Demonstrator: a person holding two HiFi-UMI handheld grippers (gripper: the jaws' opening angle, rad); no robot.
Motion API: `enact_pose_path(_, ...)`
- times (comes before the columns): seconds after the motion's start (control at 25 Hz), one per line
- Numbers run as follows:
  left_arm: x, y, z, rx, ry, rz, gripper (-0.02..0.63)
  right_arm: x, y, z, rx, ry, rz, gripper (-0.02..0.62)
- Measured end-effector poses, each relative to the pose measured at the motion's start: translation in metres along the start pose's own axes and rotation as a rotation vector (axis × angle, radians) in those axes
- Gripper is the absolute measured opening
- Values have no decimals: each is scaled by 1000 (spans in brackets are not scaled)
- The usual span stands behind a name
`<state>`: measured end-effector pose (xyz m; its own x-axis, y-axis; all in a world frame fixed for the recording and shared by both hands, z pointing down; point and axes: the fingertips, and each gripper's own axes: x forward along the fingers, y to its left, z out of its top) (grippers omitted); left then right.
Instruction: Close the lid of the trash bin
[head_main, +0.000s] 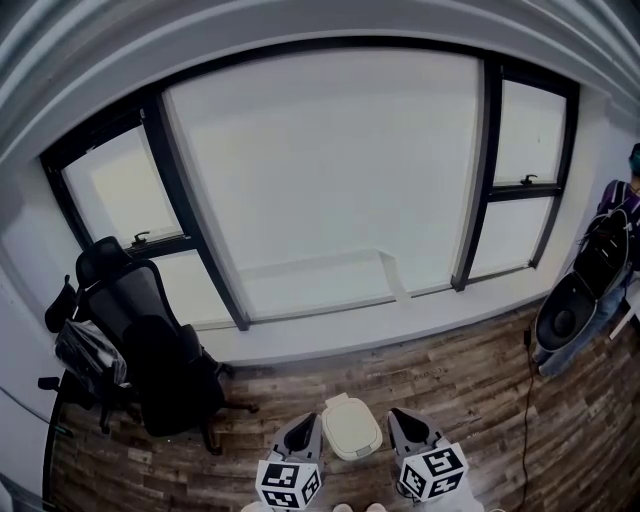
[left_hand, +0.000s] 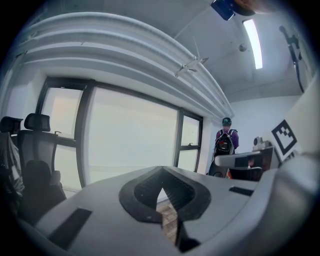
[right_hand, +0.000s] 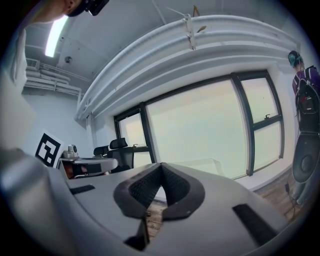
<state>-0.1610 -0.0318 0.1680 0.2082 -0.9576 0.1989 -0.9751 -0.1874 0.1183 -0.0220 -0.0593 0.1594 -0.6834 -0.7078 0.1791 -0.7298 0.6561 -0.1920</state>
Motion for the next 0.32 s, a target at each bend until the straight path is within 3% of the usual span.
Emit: enact_pose_path(0.32,5,0,1,-11,4,-8,8,3,-3,1,-4,3,-4,23)
